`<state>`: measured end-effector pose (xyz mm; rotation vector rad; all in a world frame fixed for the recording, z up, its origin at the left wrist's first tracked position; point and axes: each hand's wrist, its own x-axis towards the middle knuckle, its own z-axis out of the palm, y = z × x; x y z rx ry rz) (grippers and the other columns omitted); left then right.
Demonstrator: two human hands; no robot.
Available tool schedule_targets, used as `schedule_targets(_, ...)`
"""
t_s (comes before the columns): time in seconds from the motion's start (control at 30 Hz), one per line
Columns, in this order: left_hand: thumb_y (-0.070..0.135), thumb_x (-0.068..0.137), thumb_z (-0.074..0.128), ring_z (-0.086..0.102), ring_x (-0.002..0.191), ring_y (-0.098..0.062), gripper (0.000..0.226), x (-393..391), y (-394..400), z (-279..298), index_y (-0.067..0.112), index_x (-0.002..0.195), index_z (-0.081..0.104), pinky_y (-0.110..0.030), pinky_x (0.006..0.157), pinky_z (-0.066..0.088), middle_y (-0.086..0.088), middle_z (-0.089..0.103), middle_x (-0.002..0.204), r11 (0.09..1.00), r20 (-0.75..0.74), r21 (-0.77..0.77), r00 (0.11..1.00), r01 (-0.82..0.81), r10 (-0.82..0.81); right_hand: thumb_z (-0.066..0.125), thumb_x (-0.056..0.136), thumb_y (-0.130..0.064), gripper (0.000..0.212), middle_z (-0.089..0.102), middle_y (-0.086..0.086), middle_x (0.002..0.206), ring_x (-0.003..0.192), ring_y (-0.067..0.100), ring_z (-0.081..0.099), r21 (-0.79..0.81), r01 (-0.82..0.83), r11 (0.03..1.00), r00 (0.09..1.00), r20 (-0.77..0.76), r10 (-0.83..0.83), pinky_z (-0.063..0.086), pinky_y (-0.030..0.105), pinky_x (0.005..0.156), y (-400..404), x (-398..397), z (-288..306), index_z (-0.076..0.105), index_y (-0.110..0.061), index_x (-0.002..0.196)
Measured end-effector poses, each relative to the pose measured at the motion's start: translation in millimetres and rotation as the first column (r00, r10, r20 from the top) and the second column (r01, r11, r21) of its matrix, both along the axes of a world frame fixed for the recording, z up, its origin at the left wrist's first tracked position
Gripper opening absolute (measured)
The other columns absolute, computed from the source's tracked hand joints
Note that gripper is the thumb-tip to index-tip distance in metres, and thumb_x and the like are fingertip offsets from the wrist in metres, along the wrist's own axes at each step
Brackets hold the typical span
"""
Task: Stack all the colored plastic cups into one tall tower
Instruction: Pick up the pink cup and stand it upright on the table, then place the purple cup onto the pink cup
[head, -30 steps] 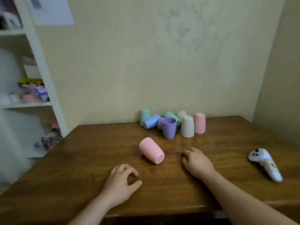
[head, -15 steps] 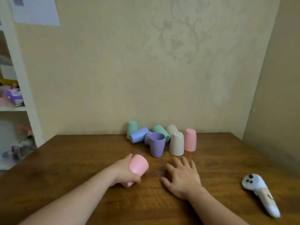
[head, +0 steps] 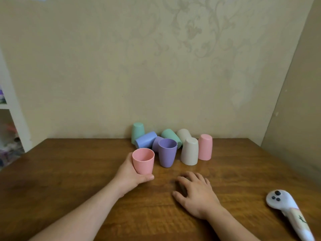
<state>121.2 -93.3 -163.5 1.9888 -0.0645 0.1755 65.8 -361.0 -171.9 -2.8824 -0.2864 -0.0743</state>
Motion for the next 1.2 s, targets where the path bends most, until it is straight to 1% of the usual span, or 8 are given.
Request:
schedule_targets(0.17,0.051,0.041,0.104,0.065,0.113,-0.010,0.117,0.5,-0.7,-9.1,0.040,0.142,0.044,-0.034,0.092,0.055,0.019,0.064,0.126,0.998,0.049,0.058,0.998,-0.031,0.028,0.041,0.092,-0.079,0.066,0.045,-0.018,0.156,0.150,0.019,0.036,0.002,0.012,1.000,1.000,-0.020,-0.012,0.029,0.050,0.126,0.8,1.7,2.0,0.052,-0.047,0.148)
schedule_targets(0.33,0.048,0.038,0.106,0.064,0.121,-0.009,0.124,0.3,8.7,-12.7,0.048,0.144,0.041,-0.030,0.096,0.054,0.016,0.064,0.135,0.996,0.067,-0.091,0.998,-0.012,0.018,0.055,0.086,-0.077,0.045,0.074,-0.013,0.088,0.085,0.010,0.069,0.342,0.180,0.922,0.956,0.161,-0.246,0.061,0.039,0.078,9.3,29.0,55.1,0.070,-0.035,0.091)
schedule_targets(0.5,0.051,0.044,0.105,0.061,0.122,-0.002,0.120,-4.4,6.7,-11.4,0.048,0.146,0.042,-0.028,0.097,0.053,0.025,0.061,0.136,0.998,0.099,-0.059,0.995,0.025,-0.020,0.071,0.090,-0.052,0.061,0.053,-0.007,0.141,0.118,0.020,0.061,0.288,-0.032,0.957,0.965,0.260,-0.046,0.057,0.043,0.096,32.2,80.9,106.4,0.052,-0.038,0.146)
schedule_targets(0.63,0.049,0.050,0.103,0.061,0.117,0.003,0.110,-7.5,2.7,-7.4,0.049,0.142,0.043,-0.021,0.088,0.050,0.028,0.060,0.134,1.000,0.123,-0.009,0.992,0.009,-0.008,0.070,0.090,-0.049,0.088,0.026,0.008,0.168,0.143,0.039,0.040,-0.159,-0.008,0.987,0.973,0.226,0.044,0.053,0.049,0.104,51.4,99.3,100.1,0.023,-0.040,0.164)
schedule_targets(0.73,0.050,0.053,0.101,0.060,0.118,-0.003,0.111,-8.6,-0.2,-5.7,0.049,0.145,0.039,-0.023,0.090,0.050,0.027,0.057,0.134,0.999,0.145,0.041,0.989,-0.004,-0.002,0.063,0.095,-0.052,0.091,0.019,0.012,0.173,0.145,0.045,0.037,-0.197,0.021,0.980,0.987,0.159,0.011,0.047,0.053,0.110,61.6,103.9,78.7,0.011,-0.040,0.168)
schedule_targets(0.93,0.052,0.062,0.096,0.061,0.120,-0.010,0.108,-7.4,0.6,-7.6,0.040,0.152,0.038,-0.033,0.095,0.057,0.018,0.059,0.139,0.995,0.144,0.087,0.989,-0.053,0.040,0.076,0.087,-0.044,0.088,0.046,0.006,0.149,0.133,0.031,0.057,0.278,0.074,0.958,0.983,0.140,-0.117,0.052,0.040,0.106,56.0,100.3,57.0,0.033,-0.034,0.163)
schedule_targets(1.03,0.051,0.066,0.095,0.063,0.119,-0.012,0.101,-7.4,0.1,-7.6,0.035,0.150,0.042,-0.033,0.094,0.056,0.014,0.063,0.139,0.991,0.141,0.111,0.988,-0.075,0.059,0.089,0.080,-0.032,0.105,0.054,-0.008,0.147,0.128,0.015,0.059,0.627,0.088,0.774,0.987,0.050,-0.152,0.055,0.033,0.102,52.3,86.2,44.8,0.028,-0.034,0.165)
schedule_targets(1.2,0.053,0.067,0.094,0.065,0.117,-0.014,0.098,-7.4,-2.2,-6.7,0.030,0.149,0.045,-0.031,0.090,0.054,0.010,0.066,0.138,0.981,0.135,0.169,0.988,-0.099,0.076,0.096,0.079,-0.027,0.062,0.073,-0.012,0.120,0.100,0.003,0.070,0.868,0.150,0.473,0.979,-0.065,-0.191,0.055,0.016,0.072,53.6,65.1,15.4,0.056,-0.041,0.124)
